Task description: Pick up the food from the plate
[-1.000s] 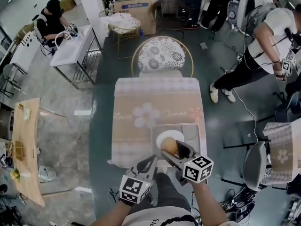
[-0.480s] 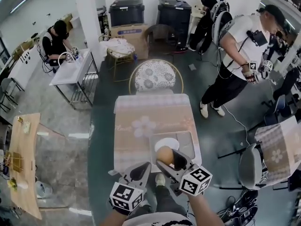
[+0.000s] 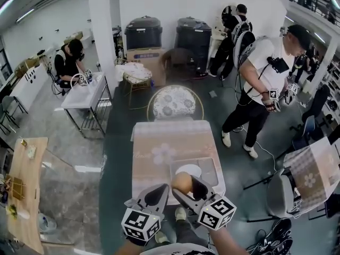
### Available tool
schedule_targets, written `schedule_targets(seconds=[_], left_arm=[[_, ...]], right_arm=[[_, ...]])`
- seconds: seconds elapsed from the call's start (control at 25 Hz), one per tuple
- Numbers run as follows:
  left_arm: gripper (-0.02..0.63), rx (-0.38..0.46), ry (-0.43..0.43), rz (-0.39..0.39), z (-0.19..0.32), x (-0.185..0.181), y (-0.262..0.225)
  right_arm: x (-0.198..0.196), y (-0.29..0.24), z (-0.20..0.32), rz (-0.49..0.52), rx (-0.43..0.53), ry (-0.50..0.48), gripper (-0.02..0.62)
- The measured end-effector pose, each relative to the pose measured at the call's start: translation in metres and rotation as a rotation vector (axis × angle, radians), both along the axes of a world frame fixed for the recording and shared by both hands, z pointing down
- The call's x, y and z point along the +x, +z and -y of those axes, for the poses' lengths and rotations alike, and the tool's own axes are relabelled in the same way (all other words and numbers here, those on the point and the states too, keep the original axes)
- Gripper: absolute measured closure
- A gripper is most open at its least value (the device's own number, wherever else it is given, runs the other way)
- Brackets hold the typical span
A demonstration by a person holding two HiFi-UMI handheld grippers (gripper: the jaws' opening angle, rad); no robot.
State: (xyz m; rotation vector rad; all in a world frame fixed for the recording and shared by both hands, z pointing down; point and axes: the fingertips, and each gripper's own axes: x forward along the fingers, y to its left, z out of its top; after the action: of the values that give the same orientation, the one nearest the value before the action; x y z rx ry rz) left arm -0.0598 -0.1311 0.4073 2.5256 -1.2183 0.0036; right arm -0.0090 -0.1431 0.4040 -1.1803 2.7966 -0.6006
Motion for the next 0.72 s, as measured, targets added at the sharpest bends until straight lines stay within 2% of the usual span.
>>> schedule_targets(seconds=[0.24, 0.72], left_arm=[[0.601, 0.038, -0.012, -0.008, -0.009, -0.012, -0.020], [0.601, 0.079, 0.003, -0.006, -0.018, -0.011, -0.035]], right_arm=[[-0.006, -0.019, -0.013, -0.006, 0.061, 0.005, 0.291], [-0.001, -0.033, -0.022, -0.020, 0.092, 0.031, 0.291]])
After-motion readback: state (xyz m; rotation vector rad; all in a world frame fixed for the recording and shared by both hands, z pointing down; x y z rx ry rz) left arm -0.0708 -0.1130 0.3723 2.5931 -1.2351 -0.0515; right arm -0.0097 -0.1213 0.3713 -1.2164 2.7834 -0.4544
